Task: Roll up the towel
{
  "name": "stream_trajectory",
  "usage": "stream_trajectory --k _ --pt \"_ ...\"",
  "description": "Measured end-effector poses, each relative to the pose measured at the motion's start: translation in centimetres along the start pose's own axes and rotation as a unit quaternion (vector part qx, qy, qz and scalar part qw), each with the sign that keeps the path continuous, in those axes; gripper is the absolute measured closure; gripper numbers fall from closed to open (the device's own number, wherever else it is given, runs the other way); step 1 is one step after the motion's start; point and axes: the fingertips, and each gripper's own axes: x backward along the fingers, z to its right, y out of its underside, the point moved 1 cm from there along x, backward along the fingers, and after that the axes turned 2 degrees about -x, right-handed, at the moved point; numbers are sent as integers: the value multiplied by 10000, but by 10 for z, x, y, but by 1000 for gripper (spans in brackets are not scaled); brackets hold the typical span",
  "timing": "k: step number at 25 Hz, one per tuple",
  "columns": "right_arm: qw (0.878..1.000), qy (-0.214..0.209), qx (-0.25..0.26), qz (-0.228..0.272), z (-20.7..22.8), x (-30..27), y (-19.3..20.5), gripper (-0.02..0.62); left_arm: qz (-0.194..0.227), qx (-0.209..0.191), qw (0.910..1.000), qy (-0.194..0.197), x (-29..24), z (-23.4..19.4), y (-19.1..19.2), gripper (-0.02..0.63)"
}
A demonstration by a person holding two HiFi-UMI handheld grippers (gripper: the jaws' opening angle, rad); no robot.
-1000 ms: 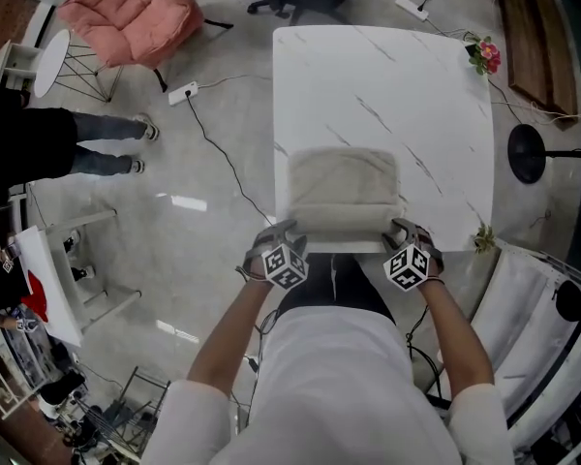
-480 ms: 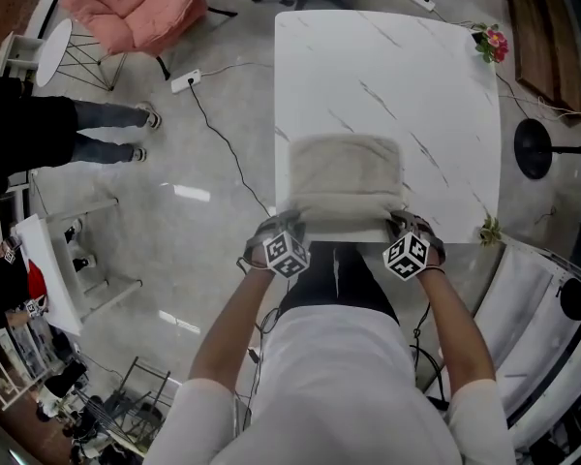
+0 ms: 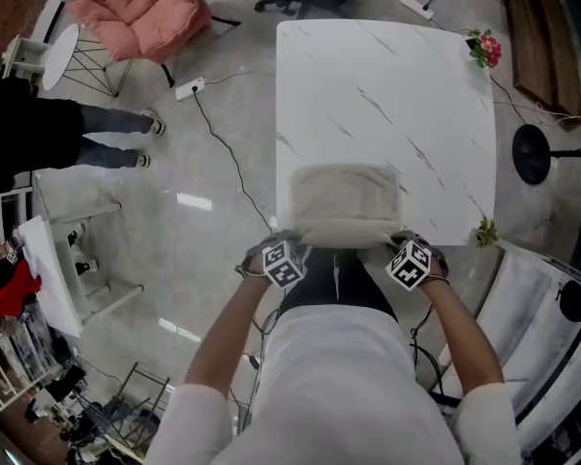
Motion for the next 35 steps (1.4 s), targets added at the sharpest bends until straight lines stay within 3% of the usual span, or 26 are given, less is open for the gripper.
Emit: stream_trajectory --k 4,12,18,26,35 --pt "9999 -120 -93 -5 11 4 -5 495 -164 87 9996 200 3 -7 -4 497" --pt "9990 322 -279 156 58 11 -28 397 -252 73 9994 -210 12 -49 -24 413" --pt "9970 590 -400 309 87 13 -44 391 -119 287 9987 -394 17 -78 -34 390" --pt "9898 1184 -577 538 127 10 -66 391 71 398 9921 -1186 16 -132 -48 390" --pt "9872 1515 -158 470 135 -8 -72 402 28 427 9911 -1259 -5 -143 -50 394"
